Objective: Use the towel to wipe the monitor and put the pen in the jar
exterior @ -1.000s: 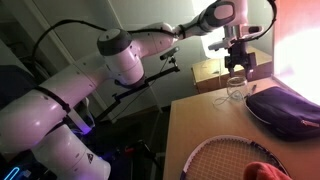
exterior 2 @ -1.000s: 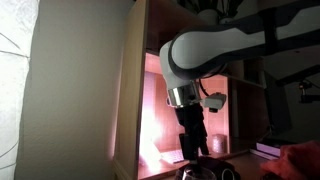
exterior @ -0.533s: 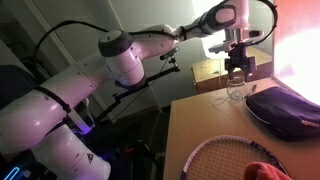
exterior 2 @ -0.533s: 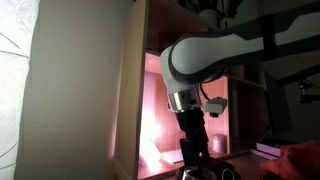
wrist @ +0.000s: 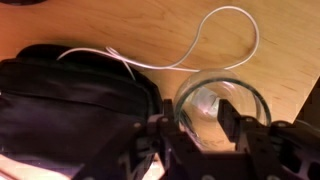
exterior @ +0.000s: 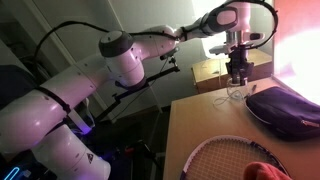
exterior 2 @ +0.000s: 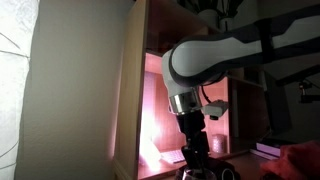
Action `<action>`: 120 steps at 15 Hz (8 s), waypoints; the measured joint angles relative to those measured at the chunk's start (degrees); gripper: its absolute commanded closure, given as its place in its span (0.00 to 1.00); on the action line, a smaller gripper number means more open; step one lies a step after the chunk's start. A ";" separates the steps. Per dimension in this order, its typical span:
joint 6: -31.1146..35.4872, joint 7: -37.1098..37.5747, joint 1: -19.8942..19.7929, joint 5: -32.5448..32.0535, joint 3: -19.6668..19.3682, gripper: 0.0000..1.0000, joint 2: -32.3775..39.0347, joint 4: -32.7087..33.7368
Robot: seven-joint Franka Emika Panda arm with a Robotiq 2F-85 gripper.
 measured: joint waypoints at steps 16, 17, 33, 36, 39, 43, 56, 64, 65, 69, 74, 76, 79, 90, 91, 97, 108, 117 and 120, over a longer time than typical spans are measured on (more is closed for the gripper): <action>0.02 13.21 -0.13 -0.09 -1.77 0.97 -0.19 -1.40; 0.02 13.46 -0.20 0.04 -2.03 0.97 -0.19 -2.20; -1.09 20.86 -0.57 3.26 -3.57 0.97 0.57 -9.69; -1.38 21.53 -0.58 3.71 -4.05 0.97 0.61 -11.16; -1.77 21.54 -0.61 4.63 -4.73 0.97 0.65 -13.07; -2.09 21.58 -0.63 5.52 -5.17 0.98 0.85 -15.31; -3.04 24.86 -0.66 8.92 -5.86 0.44 1.29 -20.06; 2.56 24.86 2.36 11.28 -9.25 0.00 1.73 -19.82; 3.58 24.86 3.20 11.32 -9.91 0.00 1.96 -20.11; 6.05 24.86 6.25 11.32 -12.70 0.00 2.41 -21.42; 8.97 23.04 8.77 11.32 -13.50 0.00 2.45 -21.61; 11.13 20.48 9.96 11.30 -13.57 0.00 2.45 -21.48; 13.37 13.97 11.53 11.20 -13.59 0.00 2.43 -20.98; 13.29 -8.44 12.63 -1.83 -13.52 0.00 -0.22 -20.42; 13.31 -9.48 12.71 -3.77 -13.52 0.00 -0.66 -20.43; 13.49 -5.36 12.39 -4.75 -11.78 0.00 -0.15 -21.03; 17.04 6.43 10.81 4.65 -13.37 0.00 5.79 -26.62; 17.32 6.78 8.70 5.67 -14.61 0.00 10.94 -39.55; 17.32 6.93 7.90 6.25 -13.79 0.00 10.95 -41.07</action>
